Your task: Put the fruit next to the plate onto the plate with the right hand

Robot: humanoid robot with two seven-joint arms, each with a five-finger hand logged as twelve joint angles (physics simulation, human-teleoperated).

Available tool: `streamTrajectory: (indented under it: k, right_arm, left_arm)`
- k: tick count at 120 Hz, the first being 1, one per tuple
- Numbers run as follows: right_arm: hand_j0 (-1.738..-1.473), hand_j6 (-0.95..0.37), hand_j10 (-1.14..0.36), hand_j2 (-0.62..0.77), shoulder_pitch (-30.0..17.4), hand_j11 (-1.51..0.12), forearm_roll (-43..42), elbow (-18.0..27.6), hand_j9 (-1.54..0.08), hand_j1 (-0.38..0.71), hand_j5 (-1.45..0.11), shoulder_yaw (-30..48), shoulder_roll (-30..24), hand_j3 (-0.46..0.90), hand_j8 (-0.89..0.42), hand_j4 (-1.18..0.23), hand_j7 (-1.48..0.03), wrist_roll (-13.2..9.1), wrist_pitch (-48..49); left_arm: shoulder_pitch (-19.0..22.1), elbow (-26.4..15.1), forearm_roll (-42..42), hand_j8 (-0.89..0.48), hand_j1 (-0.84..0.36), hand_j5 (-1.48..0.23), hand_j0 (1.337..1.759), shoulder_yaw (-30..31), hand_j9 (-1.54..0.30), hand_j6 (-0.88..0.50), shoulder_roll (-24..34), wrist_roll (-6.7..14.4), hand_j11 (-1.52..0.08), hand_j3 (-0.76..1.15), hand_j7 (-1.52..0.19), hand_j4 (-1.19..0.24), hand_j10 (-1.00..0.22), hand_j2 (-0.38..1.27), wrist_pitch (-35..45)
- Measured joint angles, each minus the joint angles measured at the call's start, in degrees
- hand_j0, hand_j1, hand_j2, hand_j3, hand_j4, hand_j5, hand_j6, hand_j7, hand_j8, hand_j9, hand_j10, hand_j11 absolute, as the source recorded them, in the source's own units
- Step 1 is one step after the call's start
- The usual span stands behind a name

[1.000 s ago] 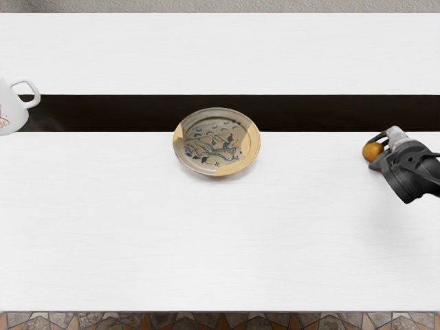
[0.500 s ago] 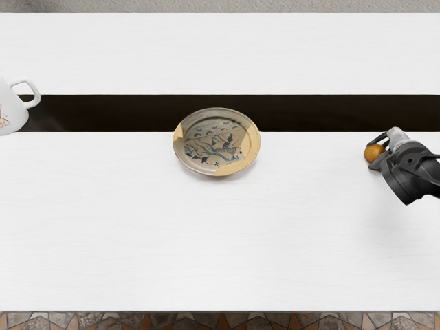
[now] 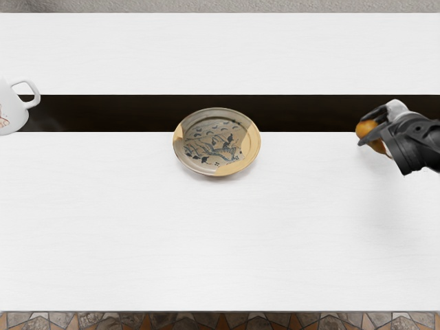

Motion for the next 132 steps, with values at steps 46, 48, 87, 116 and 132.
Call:
streamTrajectory:
  k: [46, 48, 87, 116, 132]
  right_arm:
    - [-1.65, -0.41, -0.54, 0.35, -0.1, -1.22, 2.3, 3.4, -1.21, 0.34, -1.21, 14.8, 2.2, 0.0, -0.42, -0.72, -1.13, 0.0, 0.1]
    - [-1.65, -0.41, -0.53, 0.35, -0.1, -1.22, 2.4, 3.5, -1.21, 0.35, -1.21, 15.1, 2.5, 0.0, -0.41, -0.73, -1.13, 0.0, 0.1]
    - [-1.651, -0.42, -0.53, 0.42, 0.0, -1.2, 4.0, 4.8, -1.2, 0.37, -1.23, 20.0, 10.2, 0.0, -0.4, -0.8, -1.13, -0.1, 1.0]
    - [-1.654, -0.4, -0.52, 0.48, -0.2, -1.19, 4.3, 4.9, -1.19, 0.4, -1.25, 21.3, 16.0, 0.0, -0.38, -0.81, -1.13, -0.1, 1.2]
    - [-1.654, -0.39, -0.52, 0.5, -0.4, -1.19, 4.2, 4.8, -1.2, 0.41, -1.26, 21.4, 18.9, 0.0, -0.38, -0.81, -1.13, -0.1, 1.1]
  left_arm:
    - [0.0, 0.0, 0.0, 0.0, 0.35, 0.0, 1.658, 0.0, 0.0, 0.0, 0.0, 0.0, 0.0, 0.0, 0.0, 0.0, 0.0, 0.0, 0.0]
    - [0.0, 0.0, 0.0, 0.0, 0.35, 0.0, 1.658, 0.0, 0.0, 0.0, 0.0, 0.0, 0.0, 0.0, 0.0, 0.0, 0.0, 0.0, 0.0]
    - [0.0, 0.0, 0.0, 0.0, 0.35, 0.0, 1.658, 0.0, 0.0, 0.0, 0.0, 0.0, 0.0, 0.0, 0.0, 0.0, 0.0, 0.0, 0.0]
    - [0.0, 0.0, 0.0, 0.0, 0.35, 0.0, 1.658, 0.0, 0.0, 0.0, 0.0, 0.0, 0.0, 0.0, 0.0, 0.0, 0.0, 0.0, 0.0]
    - [0.0, 0.0, 0.0, 0.0, 0.35, 0.0, 1.658, 0.0, 0.0, 0.0, 0.0, 0.0, 0.0, 0.0, 0.0, 0.0, 0.0, 0.0, 0.0]
